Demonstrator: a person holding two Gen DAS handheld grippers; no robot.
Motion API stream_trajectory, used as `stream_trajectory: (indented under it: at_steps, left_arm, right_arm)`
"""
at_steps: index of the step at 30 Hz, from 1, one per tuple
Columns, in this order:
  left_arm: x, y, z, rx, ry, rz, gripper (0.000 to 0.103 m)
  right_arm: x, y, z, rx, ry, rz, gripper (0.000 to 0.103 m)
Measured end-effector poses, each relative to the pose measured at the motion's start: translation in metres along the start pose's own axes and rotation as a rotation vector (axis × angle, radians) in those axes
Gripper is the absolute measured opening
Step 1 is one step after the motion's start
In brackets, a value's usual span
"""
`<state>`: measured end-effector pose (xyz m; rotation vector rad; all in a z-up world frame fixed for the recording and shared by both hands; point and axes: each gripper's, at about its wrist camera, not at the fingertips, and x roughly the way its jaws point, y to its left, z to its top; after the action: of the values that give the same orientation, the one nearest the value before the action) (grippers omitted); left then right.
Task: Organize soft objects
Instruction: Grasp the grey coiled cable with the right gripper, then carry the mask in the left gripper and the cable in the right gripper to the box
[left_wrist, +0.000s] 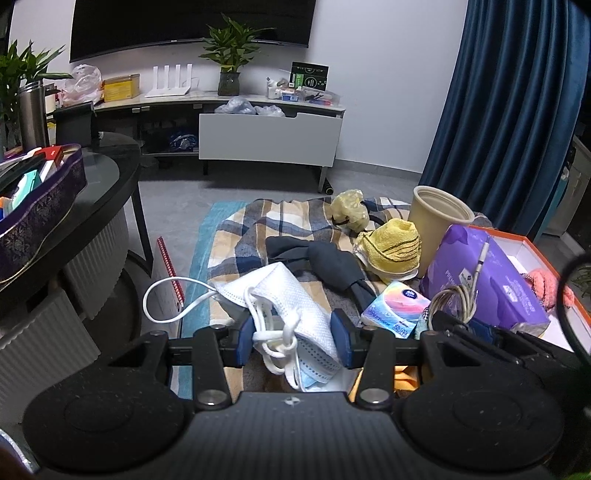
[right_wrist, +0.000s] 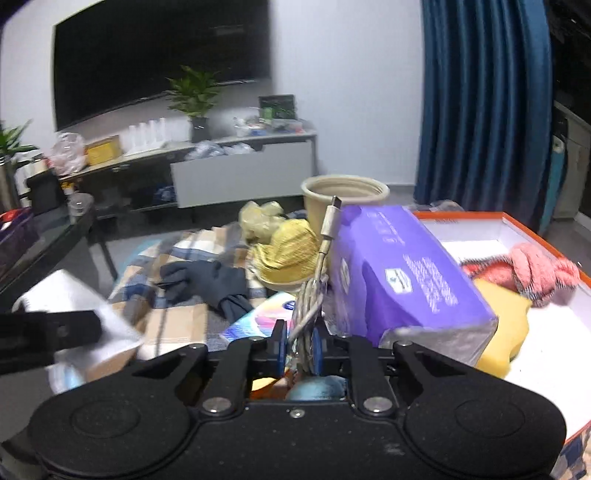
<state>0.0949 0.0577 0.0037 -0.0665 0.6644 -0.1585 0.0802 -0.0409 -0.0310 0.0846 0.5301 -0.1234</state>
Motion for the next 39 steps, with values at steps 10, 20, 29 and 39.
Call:
stream_trajectory:
  at_steps: [10, 20, 29, 39]
  left_arm:
    - [-0.012, -0.007, 0.018, 0.024, -0.053, -0.001, 0.044]
    - [-0.016, -0.026, 0.041, 0.039, -0.090, -0.011, 0.044]
    - [-0.018, -0.051, 0.046, 0.055, -0.085, -0.005, 0.044]
    - [-0.016, -0.074, 0.051, 0.057, -0.075, -0.013, 0.044]
  right_arm:
    - [-0.043, -0.002, 0.036, -0.134, -0.146, 0.131, 0.017]
    - [-0.055, -0.037, 0.085, -0.141, -0.179, 0.157, 0.017]
    - [-0.065, -0.060, 0.098, -0.155, -0.169, 0.195, 0.017]
    - [-0.070, -0.089, 0.109, -0.180, -0.164, 0.202, 0.017]
